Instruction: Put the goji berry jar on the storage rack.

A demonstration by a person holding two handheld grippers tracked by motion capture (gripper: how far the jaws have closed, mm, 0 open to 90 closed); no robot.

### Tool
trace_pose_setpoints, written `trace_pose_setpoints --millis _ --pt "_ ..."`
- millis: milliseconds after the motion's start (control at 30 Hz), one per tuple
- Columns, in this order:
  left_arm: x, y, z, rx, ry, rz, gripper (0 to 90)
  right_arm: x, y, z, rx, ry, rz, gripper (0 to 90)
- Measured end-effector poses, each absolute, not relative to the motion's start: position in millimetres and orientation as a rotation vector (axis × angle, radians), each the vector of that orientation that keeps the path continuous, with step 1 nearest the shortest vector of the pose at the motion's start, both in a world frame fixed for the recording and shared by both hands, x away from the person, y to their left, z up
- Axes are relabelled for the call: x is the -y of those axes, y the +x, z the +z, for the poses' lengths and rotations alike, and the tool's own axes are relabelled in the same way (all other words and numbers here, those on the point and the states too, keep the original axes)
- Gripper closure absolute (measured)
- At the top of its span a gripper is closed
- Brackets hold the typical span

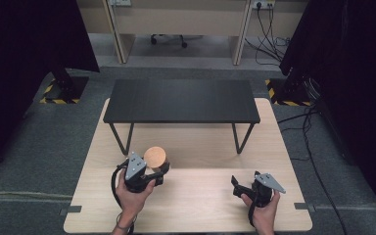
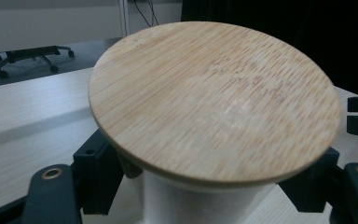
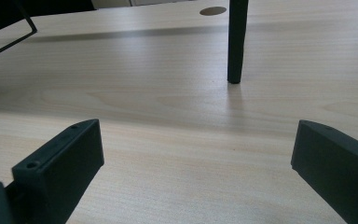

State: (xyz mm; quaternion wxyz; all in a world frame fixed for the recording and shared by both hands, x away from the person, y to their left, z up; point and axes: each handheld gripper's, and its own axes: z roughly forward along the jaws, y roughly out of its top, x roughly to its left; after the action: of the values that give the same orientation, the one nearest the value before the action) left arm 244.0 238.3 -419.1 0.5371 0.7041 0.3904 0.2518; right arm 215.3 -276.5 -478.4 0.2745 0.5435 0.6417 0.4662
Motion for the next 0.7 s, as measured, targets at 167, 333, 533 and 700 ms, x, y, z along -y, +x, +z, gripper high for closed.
trace_pose_setpoints --millis 167,333,533,700 --pt "-237 240 -411 -0.922 1.683 0.605 25.5 277 216 -478 -1.726 1.465 1.255 2.3" --pt "-232 237 -399 -0.923 1.696 0.616 25.5 277 216 -478 -1.727 1.465 1.255 2.3" --pt "-229 236 -372 -0.922 1.697 0.638 25.4 278 216 -478 -1.720 1.476 1.261 2.3" --pt "-228 239 -344 -0.912 1.703 0.669 25.5 278 216 -478 -1.722 1.480 1.260 2.3"
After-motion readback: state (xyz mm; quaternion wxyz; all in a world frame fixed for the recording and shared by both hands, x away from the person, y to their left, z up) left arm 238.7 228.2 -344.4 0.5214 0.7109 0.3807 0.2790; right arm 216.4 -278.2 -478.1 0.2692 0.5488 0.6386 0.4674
